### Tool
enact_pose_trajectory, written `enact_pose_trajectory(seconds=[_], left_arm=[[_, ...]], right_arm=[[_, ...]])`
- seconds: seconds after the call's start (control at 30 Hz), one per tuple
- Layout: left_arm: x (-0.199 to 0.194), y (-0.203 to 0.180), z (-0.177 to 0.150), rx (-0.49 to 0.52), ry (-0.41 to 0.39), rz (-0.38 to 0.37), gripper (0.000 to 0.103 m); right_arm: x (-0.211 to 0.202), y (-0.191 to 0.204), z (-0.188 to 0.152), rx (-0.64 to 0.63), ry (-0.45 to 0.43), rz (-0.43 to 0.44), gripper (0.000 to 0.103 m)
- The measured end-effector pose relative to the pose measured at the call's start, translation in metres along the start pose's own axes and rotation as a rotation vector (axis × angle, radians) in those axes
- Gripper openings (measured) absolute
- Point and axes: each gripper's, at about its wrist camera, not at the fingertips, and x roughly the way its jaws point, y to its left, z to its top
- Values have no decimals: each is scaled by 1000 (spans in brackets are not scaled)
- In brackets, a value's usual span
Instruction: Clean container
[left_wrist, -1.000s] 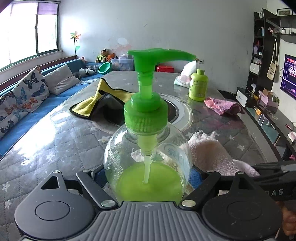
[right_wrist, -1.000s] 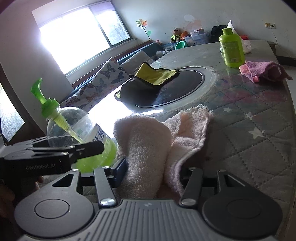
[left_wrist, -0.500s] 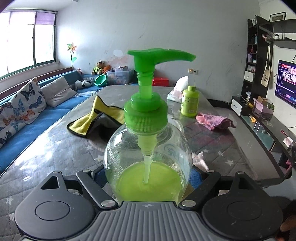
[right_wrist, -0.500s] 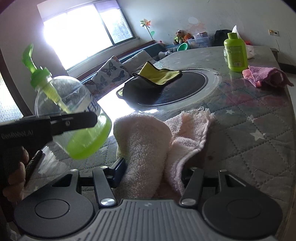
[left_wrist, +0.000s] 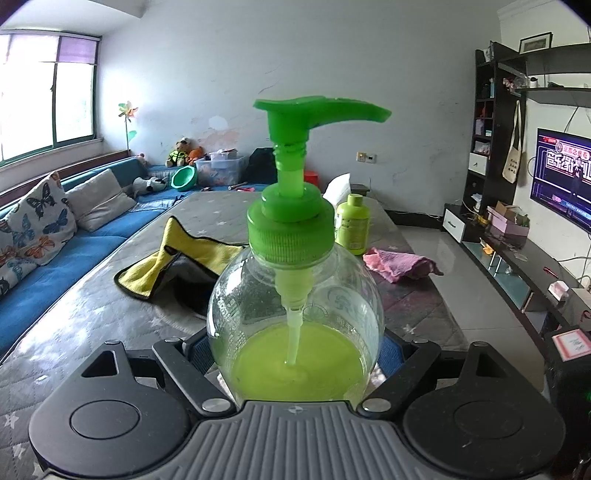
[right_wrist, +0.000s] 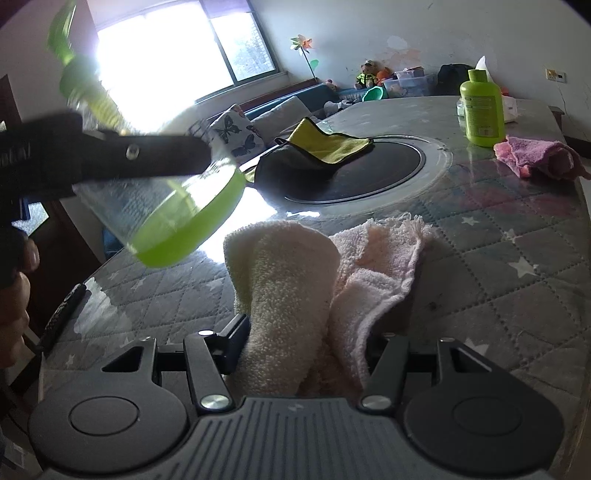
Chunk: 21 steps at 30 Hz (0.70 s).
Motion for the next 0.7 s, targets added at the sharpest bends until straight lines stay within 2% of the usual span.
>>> enact_pose_trajectory(seconds=[0.7], left_arm=[[10,-26,6,13,14,-84,87]], right_arm=[[3,0,-6,5,9,14,58]])
